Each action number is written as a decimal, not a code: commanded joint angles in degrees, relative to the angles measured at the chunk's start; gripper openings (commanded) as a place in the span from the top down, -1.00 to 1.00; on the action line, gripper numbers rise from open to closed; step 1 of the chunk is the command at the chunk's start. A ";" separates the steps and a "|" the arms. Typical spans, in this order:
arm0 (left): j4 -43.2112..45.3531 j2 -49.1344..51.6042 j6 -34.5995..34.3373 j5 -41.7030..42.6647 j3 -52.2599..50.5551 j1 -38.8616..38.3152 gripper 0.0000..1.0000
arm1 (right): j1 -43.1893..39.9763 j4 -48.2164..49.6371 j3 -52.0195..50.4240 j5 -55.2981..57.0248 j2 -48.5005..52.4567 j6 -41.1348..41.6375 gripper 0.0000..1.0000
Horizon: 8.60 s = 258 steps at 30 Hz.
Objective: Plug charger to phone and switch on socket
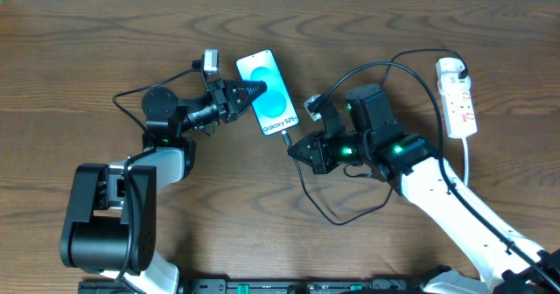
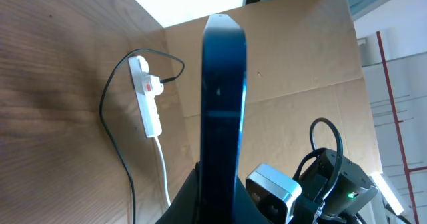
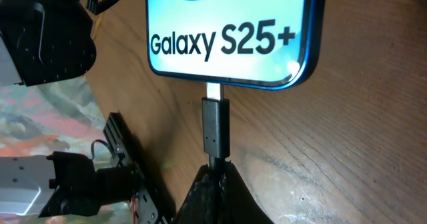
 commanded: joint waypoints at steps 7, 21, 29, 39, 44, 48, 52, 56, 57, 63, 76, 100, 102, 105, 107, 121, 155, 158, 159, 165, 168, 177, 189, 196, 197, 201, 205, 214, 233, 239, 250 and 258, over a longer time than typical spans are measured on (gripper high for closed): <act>0.79 -0.55 2.08 -0.79 1.66 -1.01 0.85 | -0.35 0.46 0.37 -1.66 0.15 1.44 0.98; 0.79 -0.55 2.05 0.11 1.64 -1.01 0.85 | -0.35 1.90 0.37 3.80 0.15 1.40 0.98; 0.79 -0.55 2.05 0.11 1.64 -1.01 0.85 | -0.35 -0.66 0.37 4.55 0.15 0.98 0.98; -0.44 -0.55 5.31 -0.81 1.64 -1.01 0.85 | -0.35 -1.62 0.37 0.79 0.15 0.07 0.98; -2.95 -0.55 6.40 -1.03 1.64 -1.01 0.85 | -0.35 -1.75 0.37 -0.66 0.15 0.09 0.98; -2.93 -0.55 6.36 -0.98 1.64 -1.01 0.85 | -0.35 -1.55 0.37 -0.61 0.15 0.11 0.98; -2.91 -0.55 5.49 -0.98 1.64 -1.01 0.85 | -0.35 -1.51 0.37 -0.55 0.15 0.13 0.98; -2.89 -0.55 4.31 -1.01 1.64 -1.01 0.85 | -0.35 -1.57 0.37 -0.35 0.15 1.03 0.98; -2.91 -0.55 4.13 -1.03 1.64 -1.01 0.85 | -0.35 -1.57 0.37 -0.35 0.15 1.03 0.98; -2.91 -0.55 3.28 -1.01 1.64 -1.01 0.85 | -0.35 -1.77 0.37 -0.13 0.15 1.03 0.98; -2.89 -0.55 1.99 -0.98 1.64 -1.01 0.85 | -0.39 -0.57 0.37 0.46 0.15 3.06 0.98; -2.86 -0.55 -0.33 -0.98 1.64 -1.01 0.85 | -0.39 -0.42 0.37 3.63 0.15 7.34 0.98; -2.86 -0.55 0.57 -1.01 1.64 -1.01 0.85 | -0.39 -0.70 0.37 2.97 0.15 7.17 0.98; -2.91 -0.55 2.05 -1.46 1.64 -1.01 0.85 | -0.35 -1.14 0.37 1.03 0.15 6.21 0.98; -2.89 -0.55 2.03 -2.23 1.64 -1.01 0.85 | -0.35 -1.20 0.37 -0.96 0.15 4.74 0.98; -2.89 -0.55 2.05 -2.01 1.64 -1.01 0.85 | -0.39 -0.85 0.37 -1.38 0.15 4.61 0.98; -2.89 -0.55 2.27 -0.09 1.64 -1.01 0.85 | -0.39 1.09 0.37 4.35 0.15 6.40 0.98; -2.89 -0.55 2.49 -0.09 1.64 -1.01 0.85 | -0.39 2.19 0.37 3.91 0.15 6.36 0.98; -2.89 -0.55 2.49 -0.09 1.64 -1.01 0.85 | -0.39 2.47 0.37 3.72 0.15 6.38 0.98; -2.89 -0.55 2.64 -0.09 1.64 -1.01 0.85 | -0.39 3.43 0.37 2.78 0.15 6.36 0.98; -2.89 -0.55 2.99 -0.09 1.64 -1.01 0.85 | -0.39 3.45 0.37 2.05 0.15 6.38 0.98; -2.89 -0.55 3.78 -0.07 1.64 -1.01 0.85 | -0.39 3.48 0.37 0.90 0.15 6.34 0.98; -2.86 -0.55 3.72 0.61 1.64 -1.03 0.85 | -0.35 5.64 0.37 8.76 0.15 6.08 0.98; -2.86 -0.55 3.74 1.40 1.64 -1.03 0.85 | -0.35 8.00 0.37 10.78 0.15 5.25 0.98; -2.86 -0.55 3.74 1.42 1.64 -1.03 0.85 | -0.33 8.59 0.37 10.69 0.15 5.25 0.98; -2.86 -0.55 3.76 1.42 1.64 -1.03 0.85 | -0.33 10.49 0.37 10.34 0.15 5.22 0.94; -2.89 -0.55 4.28 1.42 1.64 -1.01 0.86 | -0.35 9.29 0.37 10.05 0.15 2.93 0.84; -2.91 -0.55 7.45 1.36 1.64 -1.01 0.85 | -0.37 6.84 0.50 2.36 -1.11 -5.38 0.49; -2.93 -0.55 7.19 1.42 1.64 -1.01 0.85 | 13.33 -4.17 0.70 38.10 -10.78 -9.75 -0.08; -2.91 -0.55 6.73 1.42 1.64 -1.01 0.85 | 14.82 -4.15 0.70 43.17 -6.91 -6.08 0.08; -2.91 -0.55 5.99 1.90 1.64 -1.01 0.85 | 15.04 -0.90 0.70 42.45 -4.74 -6.10 0.50; -2.89 -0.55 4.81 4.35 1.64 -1.03 0.85 | 15.06 0.37 0.70 41.77 -4.55 -6.08 0.98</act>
